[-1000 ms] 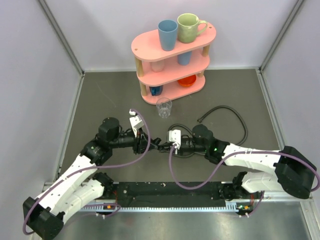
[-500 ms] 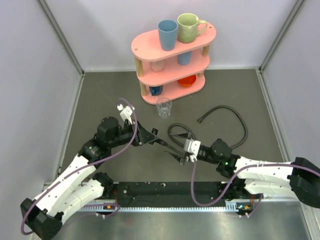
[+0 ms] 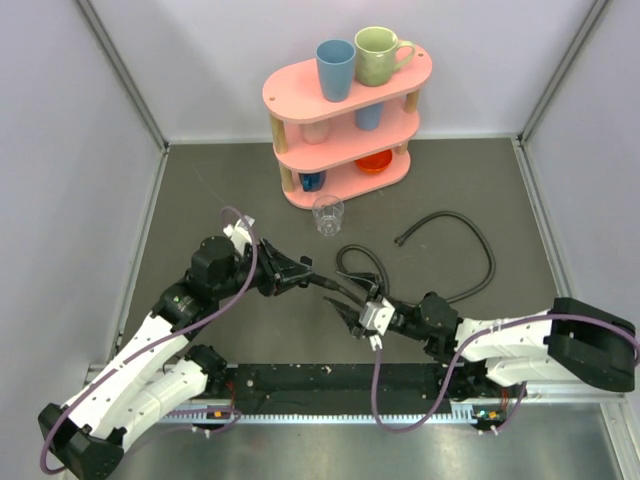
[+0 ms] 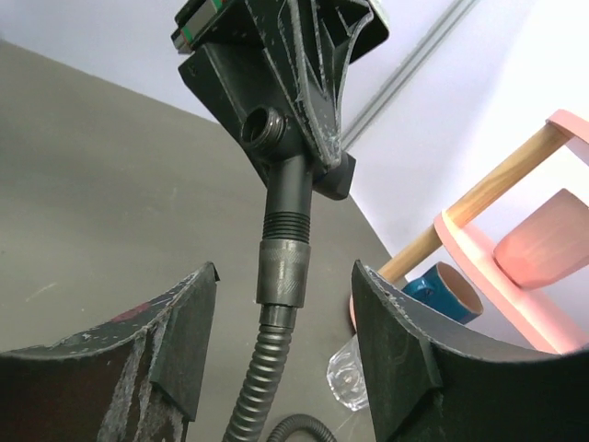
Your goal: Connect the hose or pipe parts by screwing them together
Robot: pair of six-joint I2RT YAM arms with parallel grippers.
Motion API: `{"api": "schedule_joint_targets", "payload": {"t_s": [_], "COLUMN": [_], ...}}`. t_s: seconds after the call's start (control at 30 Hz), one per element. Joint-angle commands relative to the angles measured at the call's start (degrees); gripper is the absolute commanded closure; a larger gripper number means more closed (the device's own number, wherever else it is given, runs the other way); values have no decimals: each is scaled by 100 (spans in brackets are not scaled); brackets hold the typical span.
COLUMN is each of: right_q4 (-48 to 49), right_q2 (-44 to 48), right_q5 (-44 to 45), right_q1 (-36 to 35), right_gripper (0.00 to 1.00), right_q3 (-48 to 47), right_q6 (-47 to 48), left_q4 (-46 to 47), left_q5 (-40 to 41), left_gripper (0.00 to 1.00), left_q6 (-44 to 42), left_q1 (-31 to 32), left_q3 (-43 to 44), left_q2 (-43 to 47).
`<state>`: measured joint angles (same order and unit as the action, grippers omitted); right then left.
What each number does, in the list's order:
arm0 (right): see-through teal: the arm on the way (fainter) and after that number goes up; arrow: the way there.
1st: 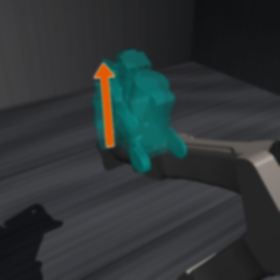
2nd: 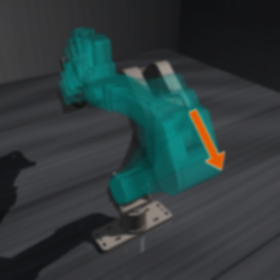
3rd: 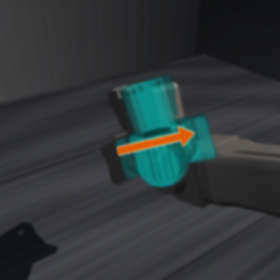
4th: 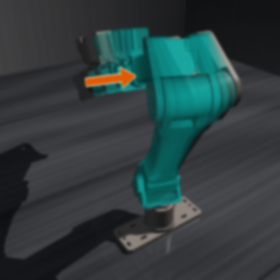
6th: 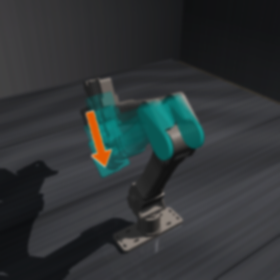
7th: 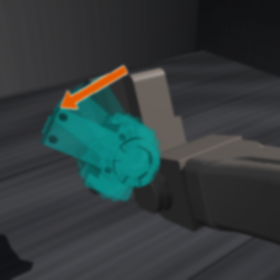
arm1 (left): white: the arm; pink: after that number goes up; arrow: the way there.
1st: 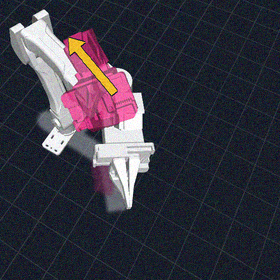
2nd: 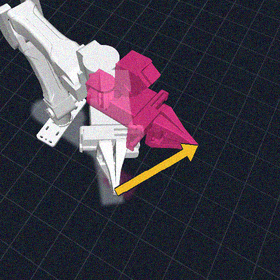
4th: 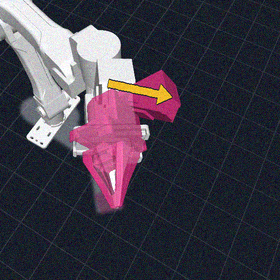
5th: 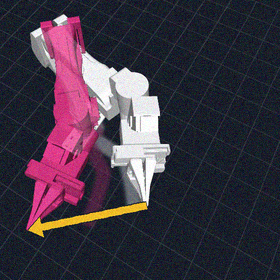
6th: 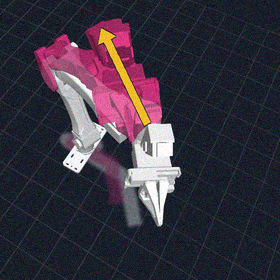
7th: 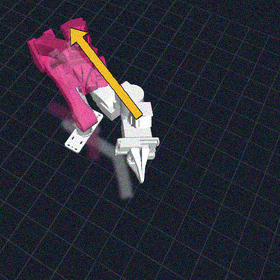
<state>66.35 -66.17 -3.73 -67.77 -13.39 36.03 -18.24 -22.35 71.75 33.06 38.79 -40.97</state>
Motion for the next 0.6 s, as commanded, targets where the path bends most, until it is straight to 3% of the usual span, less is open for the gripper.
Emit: {"api": "schedule_joint_targets", "payload": {"t_s": [0.0,0.33,0.43,0.47,0.5,0.57], "right_q4": [616,520,511,502,441,327], "right_q2": [-255,-423,-493,-493,-484,-415], "right_q5": [425,645,566,557,453,399], "right_q1": [-184,-316,-316,-316,-307,-307], "right_gripper": [44,71,85,96,100,100], "right_q3": [-164,-401,-472,-489,-498,-542], "right_q6": [527,774,730,730,730,695], "left_q4": [181,75,215,268,338,330], "left_q5": [-94,-234,-445,-524,-586,-849], "left_gripper": [100,100,100,100,100,100], "left_q6": [560,823,832,815,745,412], "left_q1": [8,8,8,8,8,8], "left_q3": [261,279,217,208,208,296], "left_q2": [116,81,28,2,-42,-226]}}
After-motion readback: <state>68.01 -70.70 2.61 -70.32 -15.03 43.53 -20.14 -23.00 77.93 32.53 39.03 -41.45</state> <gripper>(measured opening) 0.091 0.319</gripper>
